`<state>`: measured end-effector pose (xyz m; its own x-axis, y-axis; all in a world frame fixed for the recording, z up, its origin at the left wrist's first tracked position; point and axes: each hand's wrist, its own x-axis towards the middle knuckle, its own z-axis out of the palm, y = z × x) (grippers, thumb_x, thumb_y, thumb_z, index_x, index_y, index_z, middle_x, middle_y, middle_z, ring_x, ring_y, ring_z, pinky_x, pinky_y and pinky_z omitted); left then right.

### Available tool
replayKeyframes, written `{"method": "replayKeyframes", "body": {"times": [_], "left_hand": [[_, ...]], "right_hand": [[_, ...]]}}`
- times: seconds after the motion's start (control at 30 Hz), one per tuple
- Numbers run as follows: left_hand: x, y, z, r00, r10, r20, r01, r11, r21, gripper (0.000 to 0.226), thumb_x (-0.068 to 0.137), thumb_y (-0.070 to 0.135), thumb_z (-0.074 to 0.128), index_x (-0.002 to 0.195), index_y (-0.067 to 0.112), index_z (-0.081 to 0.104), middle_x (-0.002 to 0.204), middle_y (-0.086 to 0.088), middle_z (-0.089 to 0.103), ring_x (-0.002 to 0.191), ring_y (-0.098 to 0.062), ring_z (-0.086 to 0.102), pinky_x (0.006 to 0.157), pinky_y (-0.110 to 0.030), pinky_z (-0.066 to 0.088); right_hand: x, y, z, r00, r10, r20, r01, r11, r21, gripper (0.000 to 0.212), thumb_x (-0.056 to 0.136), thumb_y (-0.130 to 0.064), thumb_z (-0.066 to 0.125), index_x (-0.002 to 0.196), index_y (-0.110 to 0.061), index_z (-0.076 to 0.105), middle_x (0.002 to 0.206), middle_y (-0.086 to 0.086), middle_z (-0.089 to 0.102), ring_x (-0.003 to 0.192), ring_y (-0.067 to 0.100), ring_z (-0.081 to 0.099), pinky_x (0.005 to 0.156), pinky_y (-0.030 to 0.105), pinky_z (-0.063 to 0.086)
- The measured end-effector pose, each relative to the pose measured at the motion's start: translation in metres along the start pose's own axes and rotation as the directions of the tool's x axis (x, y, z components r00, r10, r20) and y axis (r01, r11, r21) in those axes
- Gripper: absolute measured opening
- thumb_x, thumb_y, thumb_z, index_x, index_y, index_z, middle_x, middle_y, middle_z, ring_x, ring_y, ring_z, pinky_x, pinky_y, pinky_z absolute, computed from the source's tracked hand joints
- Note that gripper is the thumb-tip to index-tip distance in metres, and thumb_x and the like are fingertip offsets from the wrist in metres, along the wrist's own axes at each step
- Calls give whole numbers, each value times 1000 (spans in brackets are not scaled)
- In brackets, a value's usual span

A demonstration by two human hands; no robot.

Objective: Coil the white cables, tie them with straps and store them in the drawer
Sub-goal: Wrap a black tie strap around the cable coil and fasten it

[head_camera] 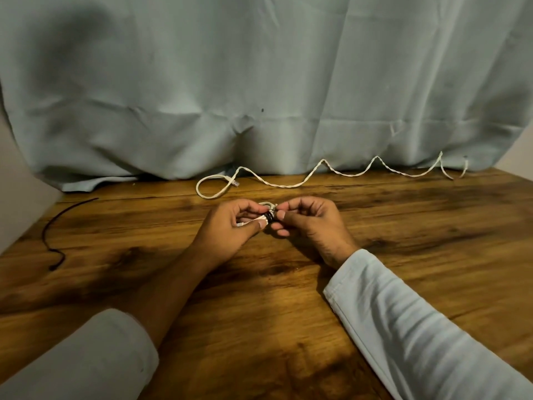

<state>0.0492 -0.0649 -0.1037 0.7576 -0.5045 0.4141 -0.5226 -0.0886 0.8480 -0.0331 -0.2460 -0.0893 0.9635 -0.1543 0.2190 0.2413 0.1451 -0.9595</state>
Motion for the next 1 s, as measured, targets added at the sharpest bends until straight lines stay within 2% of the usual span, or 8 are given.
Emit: {"method": "replayKeyframes", "body": {"times": [0.2, 0.3, 0.4, 0.5, 0.63, 0.73, 0.9, 1.0], "left_hand": [[-2, 3, 3, 1000, 18, -21, -16, 995, 100, 28, 88, 6, 77, 114, 17, 75, 106, 6, 77, 98, -7, 73, 94, -35, 59], [-1, 0, 2, 1000, 24, -13, -22, 987, 160, 29, 88, 7, 77, 112, 23, 75, 107, 9, 77, 99, -5, 72, 96, -37, 58], [0, 1, 2, 1000, 20, -20, -15, 979, 203, 30, 87, 8, 77, 111, 26, 75, 106, 12, 76, 99, -3, 71, 97, -37, 57], [0, 1, 2, 1000, 9, -16, -5, 973, 229, 31, 86, 8, 78, 110, 28, 76, 107, 13, 76, 100, -2, 70, 98, -38, 56], [0, 0, 2, 1000, 6, -5, -4, 967, 253, 31, 84, 10, 79, 106, 32, 77, 105, 15, 77, 99, -2, 70, 98, -41, 56], [-1, 1, 3, 1000, 0, -1, 0, 965, 262, 31, 84, 9, 79, 107, 30, 77, 104, 15, 77, 98, 0, 70, 98, -38, 56], [-2, 3, 3, 1000, 6, 15, -10, 960, 279, 32, 84, 9, 79, 107, 30, 77, 103, 15, 76, 98, -1, 70, 96, -36, 56], [-3, 5, 3, 1000, 8, 26, -15, 955, 296, 31, 84, 8, 79, 108, 28, 77, 103, 15, 76, 97, 1, 69, 95, -31, 56]], "right_hand": [[2, 3, -4, 999, 42, -5, -42, 997, -71, 8, 93, 4, 68, 100, 6, 71, 87, 25, 73, 79, 29, 73, 69, 27, 61], [4, 3, -4, 999, 24, -25, -28, 985, -170, 9, 95, 5, 66, 102, 10, 67, 83, 23, 70, 73, 23, 72, 64, 24, 59], [4, 2, -3, 1000, -10, -29, 0, 947, -322, 3, 96, 2, 66, 98, 3, 68, 82, 17, 71, 72, 19, 72, 66, 26, 58], [5, 1, -7, 999, -23, -27, 9, 909, -416, 10, 96, 2, 66, 92, -6, 70, 80, 10, 72, 76, 22, 73, 70, 30, 59], [8, 0, -14, 994, -108, -1, 85, 790, -608, 16, 96, -1, 68, 86, -13, 73, 80, 9, 77, 76, 23, 76, 81, 44, 64], [9, 0, -18, 989, -144, 14, 113, 703, -703, 18, 94, -5, 71, 84, -20, 75, 77, 4, 78, 76, 23, 76, 82, 49, 63], [9, -5, -17, 982, -163, 97, 174, 571, -802, 21, 93, -10, 73, 84, -30, 74, 83, -5, 76, 81, 12, 72, 82, 44, 61], [8, -8, -14, 978, -161, 136, 199, 491, -848, 12, 94, -15, 73, 92, -27, 76, 90, -10, 75, 86, 6, 68, 83, 39, 60]]}}
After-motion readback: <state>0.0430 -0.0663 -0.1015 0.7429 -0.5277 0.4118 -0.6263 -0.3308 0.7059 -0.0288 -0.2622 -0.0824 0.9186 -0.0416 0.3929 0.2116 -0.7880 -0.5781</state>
